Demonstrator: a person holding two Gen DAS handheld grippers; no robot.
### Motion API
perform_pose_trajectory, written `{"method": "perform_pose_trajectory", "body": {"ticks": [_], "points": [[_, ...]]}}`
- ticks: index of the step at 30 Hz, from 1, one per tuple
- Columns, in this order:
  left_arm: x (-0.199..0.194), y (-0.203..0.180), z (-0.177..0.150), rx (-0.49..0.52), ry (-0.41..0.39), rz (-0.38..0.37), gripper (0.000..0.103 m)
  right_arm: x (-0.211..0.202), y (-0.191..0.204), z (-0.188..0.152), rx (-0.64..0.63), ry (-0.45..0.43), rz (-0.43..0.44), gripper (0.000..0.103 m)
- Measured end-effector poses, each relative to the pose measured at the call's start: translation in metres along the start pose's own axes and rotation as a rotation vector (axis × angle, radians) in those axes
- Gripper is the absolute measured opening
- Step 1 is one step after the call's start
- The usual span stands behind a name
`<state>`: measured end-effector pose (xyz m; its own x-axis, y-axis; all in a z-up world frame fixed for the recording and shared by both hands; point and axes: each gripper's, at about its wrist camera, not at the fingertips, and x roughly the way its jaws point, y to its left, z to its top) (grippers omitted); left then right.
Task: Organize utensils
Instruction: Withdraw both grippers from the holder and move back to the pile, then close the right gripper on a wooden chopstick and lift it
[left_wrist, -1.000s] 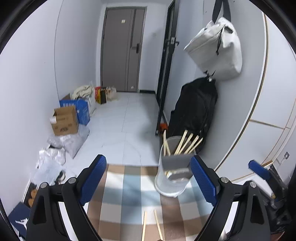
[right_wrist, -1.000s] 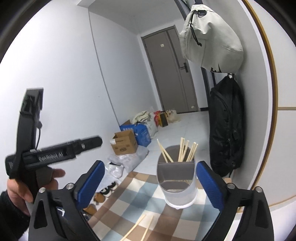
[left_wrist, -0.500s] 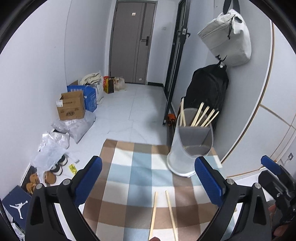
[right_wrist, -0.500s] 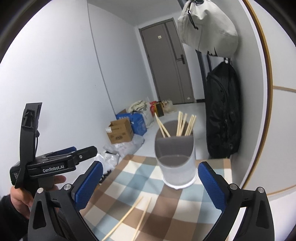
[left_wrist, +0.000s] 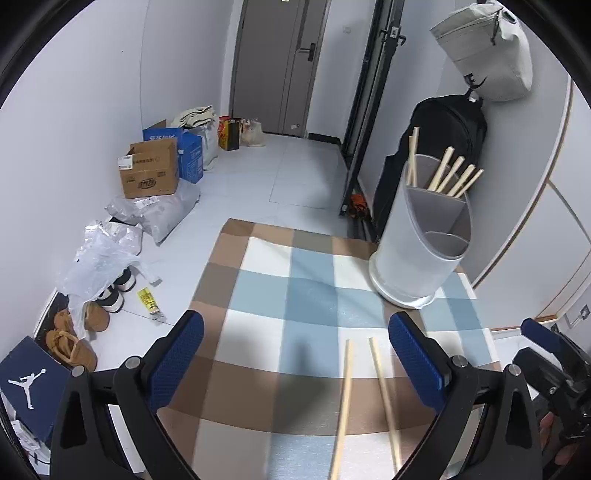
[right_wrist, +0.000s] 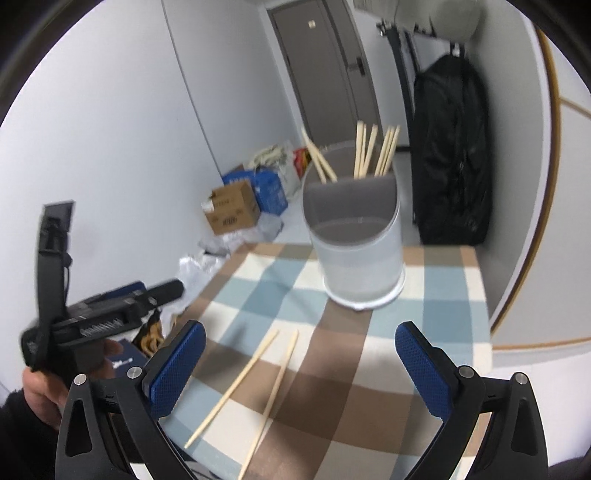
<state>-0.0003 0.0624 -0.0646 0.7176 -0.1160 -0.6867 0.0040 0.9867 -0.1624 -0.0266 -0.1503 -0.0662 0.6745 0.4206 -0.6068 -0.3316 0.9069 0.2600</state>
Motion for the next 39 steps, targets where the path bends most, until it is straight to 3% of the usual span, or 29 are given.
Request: {"method": "perform_pose_trajectory", "body": {"ticks": [5,9,11,18,21,26,30,39], "points": [[0.012,0.014,0.001,-0.021,0.085,0.026,0.098,0.033,0.004,0.001,-0.035,0.096,-0.074,0.103],[0.017,0.023,0.002,-0.04,0.108,0.027,0.098,0.071,0.007,-0.001,-0.056,0.226,-0.074,0.1],[0.016,0.028,0.002,-0.069,0.113,-0.002,0.098,0.088,0.009,-0.002,-0.07,0.283,-0.071,0.092],[0.013,0.039,0.008,-0.093,0.095,0.006,0.098,0.139,0.009,-0.004,-0.046,0.48,-0.081,0.054],[0.01,0.042,0.01,-0.093,0.08,0.006,0.098,0.153,0.01,-0.001,-0.054,0.54,-0.11,0.053],[0.006,0.046,0.012,-0.1,0.055,0.007,0.098,0.166,0.011,0.01,-0.057,0.577,-0.168,0.052],[0.006,0.053,0.014,-0.132,0.057,-0.004,0.098,0.171,0.022,0.008,-0.151,0.592,-0.239,0.048],[0.01,0.058,0.012,-0.158,0.076,-0.007,0.098,0.16,0.021,0.005,-0.217,0.581,-0.21,0.043]]}}
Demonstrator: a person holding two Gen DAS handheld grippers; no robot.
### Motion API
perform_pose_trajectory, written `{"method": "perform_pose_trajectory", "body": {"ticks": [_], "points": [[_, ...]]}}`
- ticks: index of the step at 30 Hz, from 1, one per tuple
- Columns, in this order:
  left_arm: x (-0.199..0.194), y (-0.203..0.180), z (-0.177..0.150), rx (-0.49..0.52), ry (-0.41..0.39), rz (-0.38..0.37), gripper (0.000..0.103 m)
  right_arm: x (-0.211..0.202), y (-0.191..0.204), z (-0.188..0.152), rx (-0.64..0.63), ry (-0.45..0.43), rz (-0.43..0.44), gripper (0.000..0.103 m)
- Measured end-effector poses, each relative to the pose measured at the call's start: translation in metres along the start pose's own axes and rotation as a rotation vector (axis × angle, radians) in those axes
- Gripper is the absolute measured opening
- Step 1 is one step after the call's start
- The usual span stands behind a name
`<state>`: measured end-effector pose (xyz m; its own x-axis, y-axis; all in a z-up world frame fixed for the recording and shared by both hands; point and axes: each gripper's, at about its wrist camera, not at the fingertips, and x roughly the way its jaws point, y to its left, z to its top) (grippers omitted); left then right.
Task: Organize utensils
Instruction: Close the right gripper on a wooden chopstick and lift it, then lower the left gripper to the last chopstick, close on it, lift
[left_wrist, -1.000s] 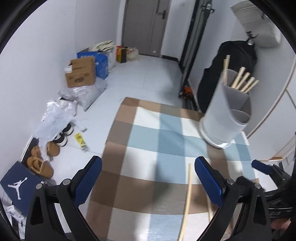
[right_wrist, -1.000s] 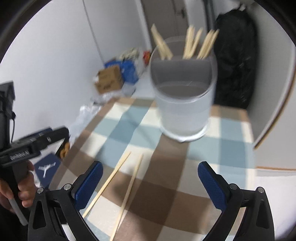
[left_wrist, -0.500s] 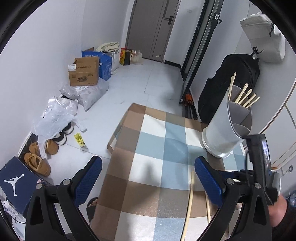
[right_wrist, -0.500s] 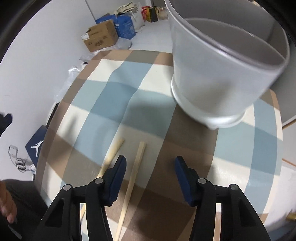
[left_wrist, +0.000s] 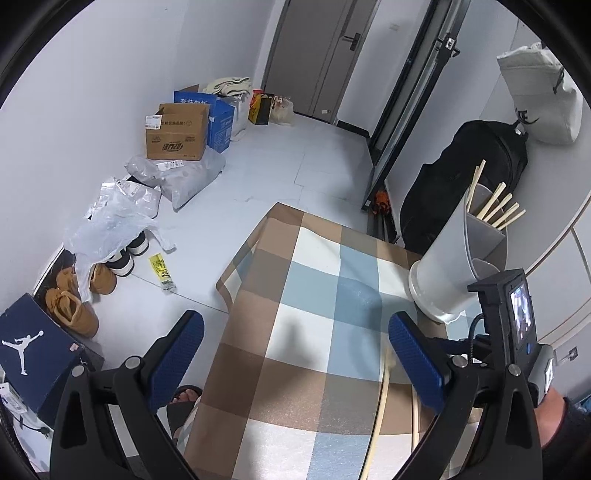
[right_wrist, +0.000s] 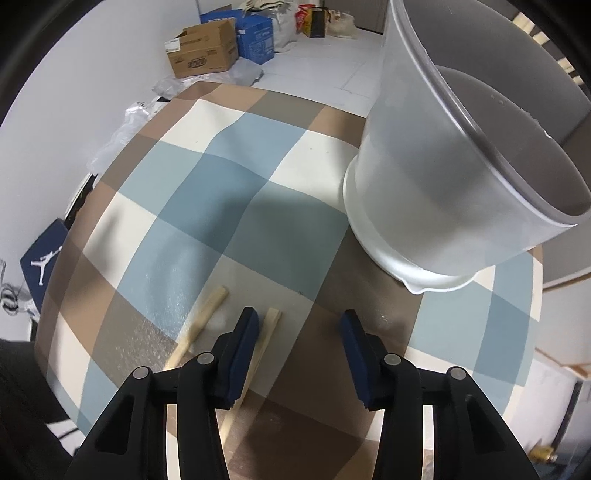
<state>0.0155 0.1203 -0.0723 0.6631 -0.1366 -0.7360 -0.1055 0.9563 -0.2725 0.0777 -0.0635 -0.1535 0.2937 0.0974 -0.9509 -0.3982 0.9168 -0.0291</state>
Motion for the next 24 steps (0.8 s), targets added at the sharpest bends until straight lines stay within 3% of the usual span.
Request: {"method": "perform_pose_trajectory", "body": {"ticks": [2,4,7,9,16,24], "points": [[-0.001,-0.001,-0.001,0.008,-0.002,0.006,0.098,-0.002,-0.001,0.0,-0.003,-0.007,0.006,0.039],[-0.003,-0.001,-0.001,0.009,-0.01,0.0,0.098,-0.004,-0.001,-0.001,-0.004,-0.02,0.01,0.023],[-0.003,-0.001,-0.001,0.009,-0.008,0.004,0.098,-0.006,-0.007,-0.004,0.012,-0.032,0.016,0.01],[-0.001,0.0,-0.002,0.004,0.0,0.006,0.098,-0.009,-0.011,-0.005,0.028,-0.041,0.016,0.006],[0.012,-0.011,-0.007,0.021,0.054,0.012,0.098,-0.044,-0.031,-0.021,0.106,-0.168,0.047,0.006],[0.025,-0.048,-0.019,0.159,0.116,0.021,0.098,-0.095,-0.054,-0.034,0.197,-0.358,0.149,0.006]]}}
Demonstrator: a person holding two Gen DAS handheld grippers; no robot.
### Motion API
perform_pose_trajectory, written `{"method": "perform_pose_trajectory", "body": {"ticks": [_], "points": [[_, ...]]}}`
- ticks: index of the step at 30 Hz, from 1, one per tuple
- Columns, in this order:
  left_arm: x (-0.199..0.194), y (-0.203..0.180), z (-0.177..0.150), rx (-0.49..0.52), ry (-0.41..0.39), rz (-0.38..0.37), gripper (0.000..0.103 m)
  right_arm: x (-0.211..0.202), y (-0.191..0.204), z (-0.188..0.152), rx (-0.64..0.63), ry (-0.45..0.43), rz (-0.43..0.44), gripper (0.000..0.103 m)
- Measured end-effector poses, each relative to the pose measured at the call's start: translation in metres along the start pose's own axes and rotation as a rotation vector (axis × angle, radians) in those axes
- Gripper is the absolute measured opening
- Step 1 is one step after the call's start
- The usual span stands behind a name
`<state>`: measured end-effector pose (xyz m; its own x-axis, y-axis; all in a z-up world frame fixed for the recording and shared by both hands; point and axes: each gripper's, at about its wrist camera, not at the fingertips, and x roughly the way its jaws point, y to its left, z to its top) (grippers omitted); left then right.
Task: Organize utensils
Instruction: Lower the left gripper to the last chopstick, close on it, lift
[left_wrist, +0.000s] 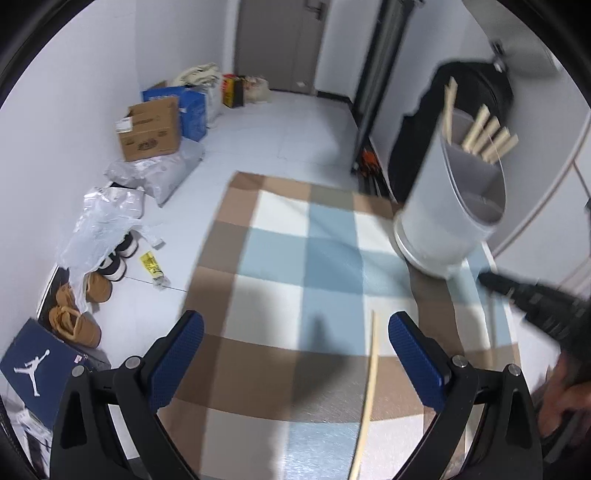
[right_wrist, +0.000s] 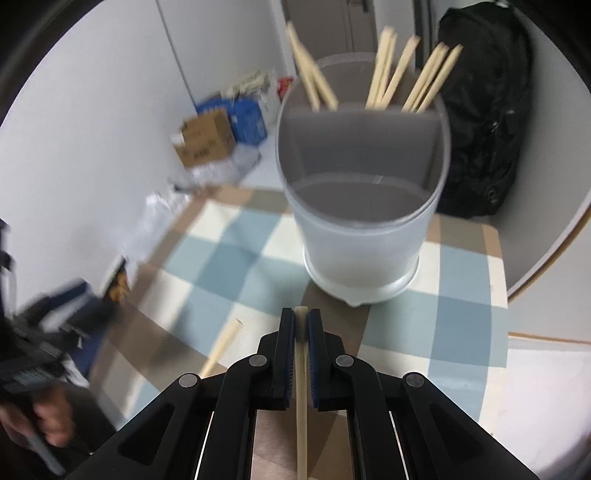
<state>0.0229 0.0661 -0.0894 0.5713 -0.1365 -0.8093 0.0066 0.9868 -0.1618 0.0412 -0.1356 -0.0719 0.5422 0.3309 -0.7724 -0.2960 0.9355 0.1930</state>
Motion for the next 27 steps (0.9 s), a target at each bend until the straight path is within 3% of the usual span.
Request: {"method": "perform_pose_trajectory", "body": {"ticks": [5,15,20,27], "points": [[0.012,-0.018,-0.003,0.055,0.066,-0.007,0.098,-0.023,-0.017,0.005,0.086,-0.143,0.096,0.006],[0.038,-0.045,0.0,0.083,0.172,-0.004,0.097,-0.044,-0.034,0.0,0.11,-0.35,0.125,0.006],[0.053,-0.052,-0.002,0.094,0.23,0.019,0.084,-0.05,-0.037,0.003,0.112,-0.413,0.135,0.006],[0.062,-0.058,-0.004,0.122,0.274,0.039,0.056,-0.05,-0.038,0.007,0.097,-0.404,0.131,0.006]]}}
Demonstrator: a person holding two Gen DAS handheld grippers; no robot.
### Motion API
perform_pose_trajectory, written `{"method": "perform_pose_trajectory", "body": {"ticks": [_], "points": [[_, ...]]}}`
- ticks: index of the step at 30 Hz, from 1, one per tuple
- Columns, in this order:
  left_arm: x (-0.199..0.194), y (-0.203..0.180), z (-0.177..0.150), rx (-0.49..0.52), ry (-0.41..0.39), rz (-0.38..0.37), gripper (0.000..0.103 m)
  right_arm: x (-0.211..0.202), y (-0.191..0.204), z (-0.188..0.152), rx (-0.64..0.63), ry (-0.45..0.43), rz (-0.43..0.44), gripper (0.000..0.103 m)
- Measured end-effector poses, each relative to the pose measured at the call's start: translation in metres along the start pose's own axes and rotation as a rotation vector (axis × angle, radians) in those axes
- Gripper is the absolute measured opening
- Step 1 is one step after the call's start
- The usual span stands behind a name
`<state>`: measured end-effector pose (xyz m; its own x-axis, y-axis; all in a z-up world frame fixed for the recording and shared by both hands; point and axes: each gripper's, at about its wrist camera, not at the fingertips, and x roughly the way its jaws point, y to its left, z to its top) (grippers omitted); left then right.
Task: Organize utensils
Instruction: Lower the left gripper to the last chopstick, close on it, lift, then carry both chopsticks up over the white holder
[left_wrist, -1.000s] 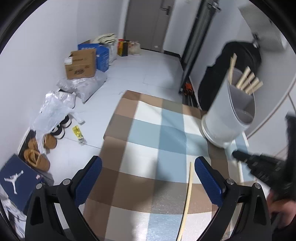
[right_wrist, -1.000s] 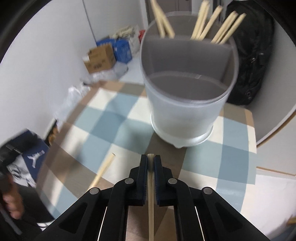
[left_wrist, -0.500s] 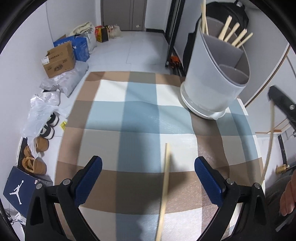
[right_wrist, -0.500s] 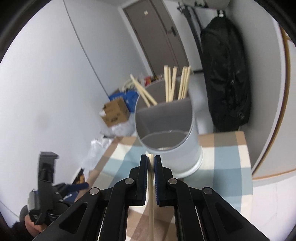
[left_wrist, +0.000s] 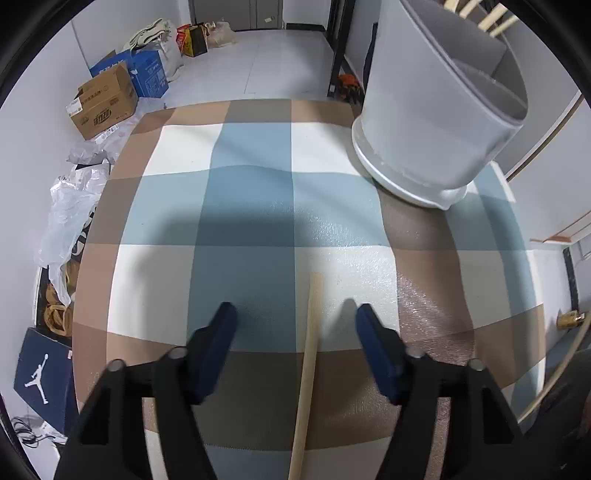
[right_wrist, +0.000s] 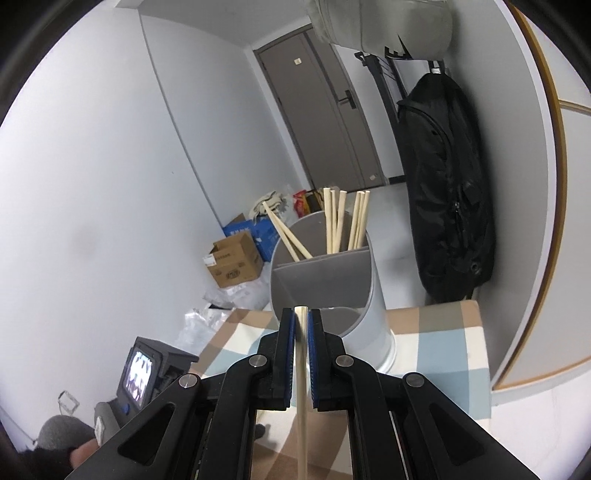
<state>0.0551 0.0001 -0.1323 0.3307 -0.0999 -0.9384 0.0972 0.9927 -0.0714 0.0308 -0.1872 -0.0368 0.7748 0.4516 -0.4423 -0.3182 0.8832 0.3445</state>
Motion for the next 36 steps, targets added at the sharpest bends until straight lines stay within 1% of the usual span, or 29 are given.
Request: {"method": "perform_pose_trajectory", "body": {"ticks": [3,4,5,6,7,8,10,12,15,18,23,26,29,30,33,36], "points": [[0.0,-0.006,0.003,0.02,-0.004,0.017,0.051,0.003,-0.004,-0.003,0.018,0.023,-0.003,0.006],[0.0,-0.007,0.004,0.024,-0.006,0.021,0.047,0.003,-0.004,-0.003,0.019,0.03,-0.009,0.006],[0.0,-0.008,0.004,0.024,-0.009,0.026,0.045,0.003,-0.004,-0.003,0.021,0.039,-0.01,0.006],[0.0,-0.01,0.005,0.026,-0.011,0.028,0.039,0.005,-0.005,-0.004,0.024,0.055,-0.012,0.006],[0.0,-0.011,0.006,0.029,-0.011,0.025,0.03,0.007,-0.007,-0.005,0.023,0.072,-0.022,0.006],[0.0,-0.012,0.007,0.03,-0.012,0.022,0.024,0.009,-0.008,-0.006,0.024,0.091,-0.028,0.006],[0.001,-0.013,0.011,0.031,-0.01,0.003,0.01,0.014,-0.012,-0.01,0.037,0.135,-0.042,0.006],[0.002,-0.012,0.013,0.023,-0.009,-0.02,0.004,0.017,-0.016,-0.014,0.053,0.161,-0.048,0.006],[0.001,-0.006,0.015,-0.029,-0.016,-0.072,0.003,0.018,-0.018,-0.016,0.065,0.179,-0.051,0.006],[-0.006,-0.004,0.016,-0.049,-0.05,-0.087,0.003,0.016,-0.017,-0.017,0.048,0.18,-0.069,0.006],[-0.039,0.003,0.014,-0.094,-0.177,-0.137,0.002,0.016,-0.017,-0.019,0.062,0.178,-0.078,0.006],[-0.055,0.004,0.007,-0.109,-0.231,-0.141,0.002,0.009,-0.017,-0.018,0.066,0.14,-0.075,0.006],[-0.07,0.004,0.001,-0.128,-0.266,-0.156,0.002,-0.005,-0.017,-0.014,0.077,0.066,-0.059,0.006],[-0.067,0.006,0.005,-0.131,-0.272,-0.163,0.002,-0.008,-0.017,-0.013,0.082,0.047,-0.05,0.006],[-0.081,0.011,0.004,-0.141,-0.322,-0.179,0.002,-0.025,-0.013,-0.009,0.097,-0.025,-0.036,0.006],[-0.097,0.017,0.005,-0.158,-0.38,-0.196,0.002,-0.037,-0.004,-0.007,0.087,-0.062,-0.042,0.006]]}}
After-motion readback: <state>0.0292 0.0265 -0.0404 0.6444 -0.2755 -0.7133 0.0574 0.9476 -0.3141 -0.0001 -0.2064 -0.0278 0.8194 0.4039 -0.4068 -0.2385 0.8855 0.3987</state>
